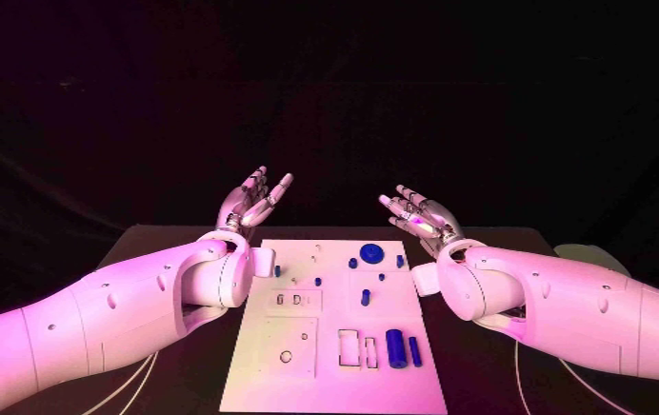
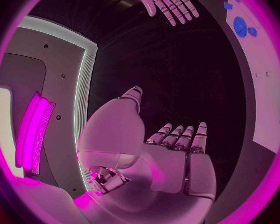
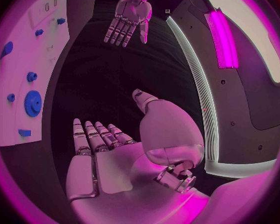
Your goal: Assemble the parts on the task board
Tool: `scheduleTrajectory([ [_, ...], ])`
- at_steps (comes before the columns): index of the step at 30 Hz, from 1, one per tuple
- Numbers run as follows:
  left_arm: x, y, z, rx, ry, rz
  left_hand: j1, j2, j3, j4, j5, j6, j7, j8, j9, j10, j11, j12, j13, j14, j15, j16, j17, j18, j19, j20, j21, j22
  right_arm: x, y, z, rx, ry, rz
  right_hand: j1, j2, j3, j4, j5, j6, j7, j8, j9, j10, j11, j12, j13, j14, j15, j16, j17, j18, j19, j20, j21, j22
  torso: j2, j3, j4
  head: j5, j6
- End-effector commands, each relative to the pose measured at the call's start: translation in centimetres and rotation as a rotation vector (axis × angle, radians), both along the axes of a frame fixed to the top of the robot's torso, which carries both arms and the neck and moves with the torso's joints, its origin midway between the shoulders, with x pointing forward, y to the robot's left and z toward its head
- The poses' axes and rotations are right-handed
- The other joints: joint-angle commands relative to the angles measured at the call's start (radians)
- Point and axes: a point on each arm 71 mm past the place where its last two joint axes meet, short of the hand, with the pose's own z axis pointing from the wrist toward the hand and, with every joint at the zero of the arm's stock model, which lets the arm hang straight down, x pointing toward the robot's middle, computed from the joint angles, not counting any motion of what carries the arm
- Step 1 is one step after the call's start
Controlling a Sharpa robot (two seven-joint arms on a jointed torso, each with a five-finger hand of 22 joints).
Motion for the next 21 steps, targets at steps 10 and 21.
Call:
scheduleTrajectory([
  [10,-0.6,1.5,2.1,-0.016,-0.056,-0.062,0.187,-0.004,0.036,0.001,0.008,0.372,0.159,0.127,0.079,0.464,0.057,0.094,0.045,0.544,0.009,0.193,0.114,0.058,0.487,0.011,0.194,0.087,1.7,-0.7,3.5,-0.329,-0.294,0.196,0.186,-0.038,0.078,-0.126,0.026,0.426,0.161,0.158,0.101,0.616,-0.011,0.095,0.041,0.562,-0.022,0.158,0.093,0.043,0.271,0.006,0.126,0.052,0.045,-0.0133,0.0223,-0.023,-0.002],
  [21,-1.4,2.0,3.4,-0.022,-0.076,-0.078,0.286,-0.044,0.123,-0.01,0.006,0.727,0.102,0.251,0.148,0.887,-0.018,0.122,0.055,0.857,-0.077,0.291,0.184,0.14,0.737,-0.017,0.282,0.087,2.7,-1.4,5.1,-0.532,-0.396,0.244,0.216,-0.081,0.123,-0.175,0.006,0.664,0.135,0.208,0.132,0.804,-0.045,0.066,0.042,0.741,-0.064,0.172,0.096,0.085,0.527,0.003,0.204,0.066,0.079,-0.0204,0.0351,-0.038,0.0],
])
